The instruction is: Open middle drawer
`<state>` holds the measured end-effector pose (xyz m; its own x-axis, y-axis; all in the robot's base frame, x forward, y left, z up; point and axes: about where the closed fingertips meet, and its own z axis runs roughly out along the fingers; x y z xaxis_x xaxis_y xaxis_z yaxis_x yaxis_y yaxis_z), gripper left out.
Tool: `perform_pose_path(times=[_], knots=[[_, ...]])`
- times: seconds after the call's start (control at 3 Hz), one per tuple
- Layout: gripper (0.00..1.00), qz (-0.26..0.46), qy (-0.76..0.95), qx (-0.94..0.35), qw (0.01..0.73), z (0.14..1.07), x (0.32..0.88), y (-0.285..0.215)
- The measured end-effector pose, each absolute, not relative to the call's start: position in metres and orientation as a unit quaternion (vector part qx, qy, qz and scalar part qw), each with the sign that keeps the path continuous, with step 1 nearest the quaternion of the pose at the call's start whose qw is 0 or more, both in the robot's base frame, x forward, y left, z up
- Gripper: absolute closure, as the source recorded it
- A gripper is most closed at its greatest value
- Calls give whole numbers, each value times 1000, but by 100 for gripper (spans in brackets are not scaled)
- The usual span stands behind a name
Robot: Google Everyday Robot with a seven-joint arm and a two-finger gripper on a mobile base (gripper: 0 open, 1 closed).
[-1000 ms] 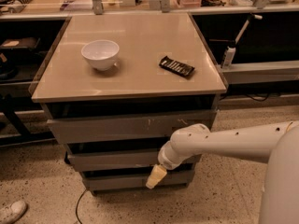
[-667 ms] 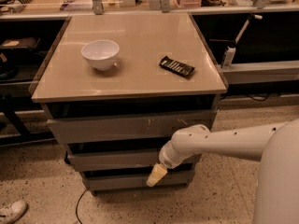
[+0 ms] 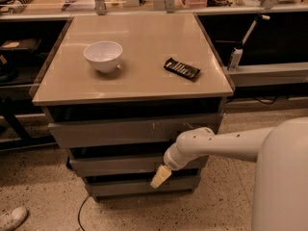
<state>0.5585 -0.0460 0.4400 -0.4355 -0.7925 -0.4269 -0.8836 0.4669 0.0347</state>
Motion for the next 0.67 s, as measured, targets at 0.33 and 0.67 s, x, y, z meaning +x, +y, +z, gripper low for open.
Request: perform_pose_path(times=[0.33,0.67], knots=[[0,129,838,-504,169,431,558,-42],[0,135,843,-500,146,428,538,-42]])
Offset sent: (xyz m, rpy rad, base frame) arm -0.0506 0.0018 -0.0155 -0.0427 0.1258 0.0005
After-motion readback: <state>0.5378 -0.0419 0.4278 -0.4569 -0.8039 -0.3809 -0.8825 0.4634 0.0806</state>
